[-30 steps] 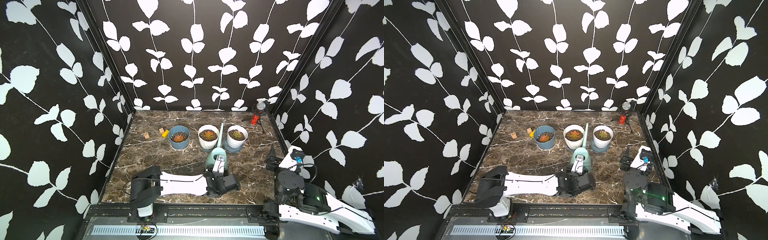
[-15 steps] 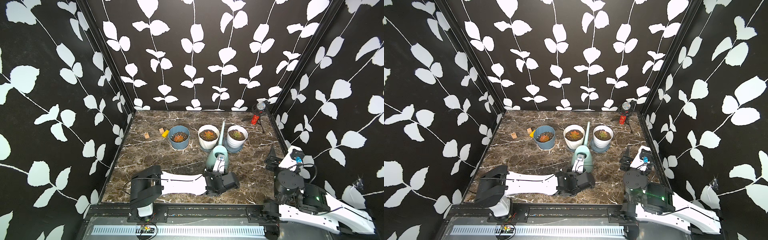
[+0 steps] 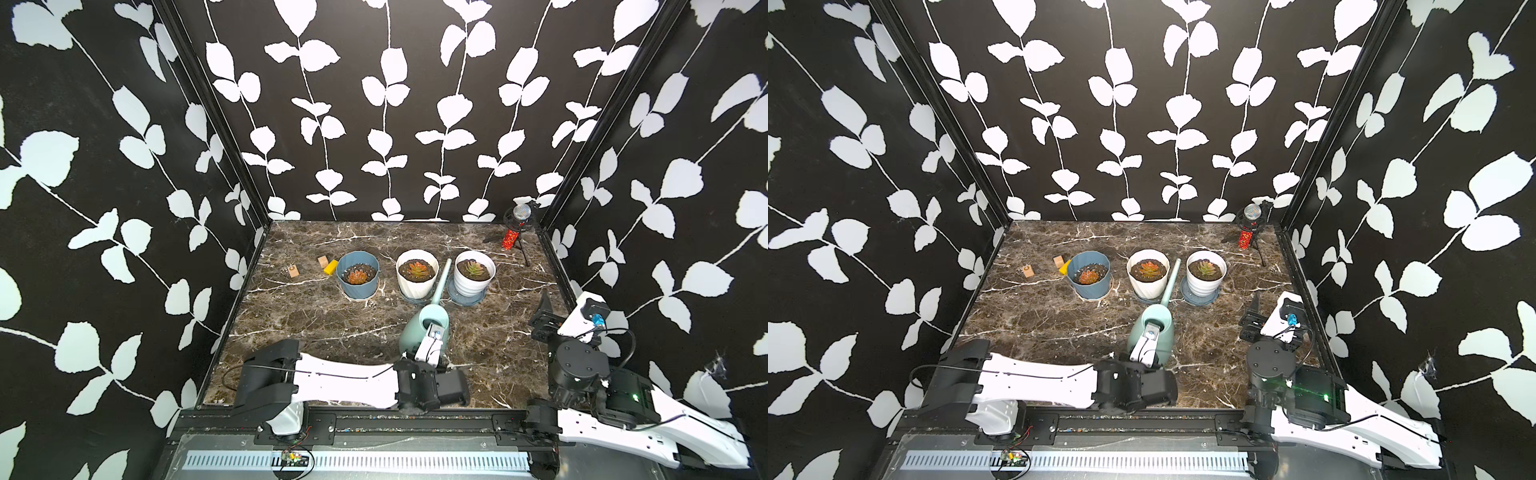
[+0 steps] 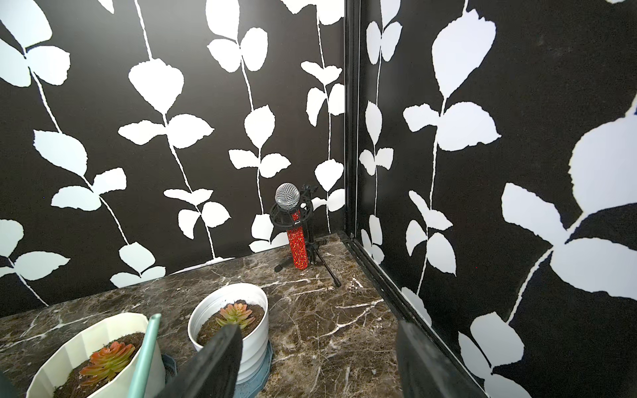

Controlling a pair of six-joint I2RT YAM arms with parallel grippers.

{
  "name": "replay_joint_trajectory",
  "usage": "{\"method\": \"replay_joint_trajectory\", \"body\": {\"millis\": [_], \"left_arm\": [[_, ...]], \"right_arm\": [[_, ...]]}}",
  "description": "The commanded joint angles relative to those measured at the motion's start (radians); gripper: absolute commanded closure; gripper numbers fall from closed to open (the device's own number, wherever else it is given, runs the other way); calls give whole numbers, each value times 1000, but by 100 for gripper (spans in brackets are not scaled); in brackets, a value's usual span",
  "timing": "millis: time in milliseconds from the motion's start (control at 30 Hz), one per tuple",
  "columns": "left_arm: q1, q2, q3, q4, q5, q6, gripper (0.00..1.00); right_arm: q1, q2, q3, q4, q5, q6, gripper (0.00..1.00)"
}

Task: Water the succulent around the soil edge
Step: Pick up the watering can from the center of the board, then water the soil of the potted plant with water.

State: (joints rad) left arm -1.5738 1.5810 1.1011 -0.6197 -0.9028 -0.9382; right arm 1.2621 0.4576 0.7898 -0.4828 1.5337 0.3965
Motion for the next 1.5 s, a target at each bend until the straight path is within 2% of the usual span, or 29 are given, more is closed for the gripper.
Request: {"method": "replay_joint_trajectory", "body": {"millis": [0,67,167,300,433,533,600,767,933,1100,1300,1467], "left_arm": [[-42,-83,82,-178,-172,19,100],[-67,-116,101,-179,-225,102,100],[-76,-193,82,-81,-273,277,100],[-54,-301,66,71,-338,563,100],[81,-400,92,191,-282,864,100],[238,-451,152,226,-163,1033,100],[361,-452,224,207,-62,1121,100],[628,-344,460,13,199,1236,100],[814,-262,622,-178,337,1348,100],[945,-306,626,-286,317,1514,100],[1013,-439,512,-334,271,1687,100],[1026,-449,484,-446,234,1729,100]], "right_arm": [[-4,-4,-21,19,146,1,28],[-5,2,-19,19,144,4,27],[-5,8,-16,16,143,2,27],[-5,12,-8,17,139,2,28],[-6,24,4,2,108,12,28],[-4,34,36,-132,25,143,28],[-5,41,37,-141,-20,152,28],[-4,73,38,-109,-55,96,27],[-5,113,61,-93,-39,3,26],[-6,126,63,-76,-1,-88,25],[-13,89,19,-78,14,-120,25],[-29,64,-10,-79,14,-136,25]]}}
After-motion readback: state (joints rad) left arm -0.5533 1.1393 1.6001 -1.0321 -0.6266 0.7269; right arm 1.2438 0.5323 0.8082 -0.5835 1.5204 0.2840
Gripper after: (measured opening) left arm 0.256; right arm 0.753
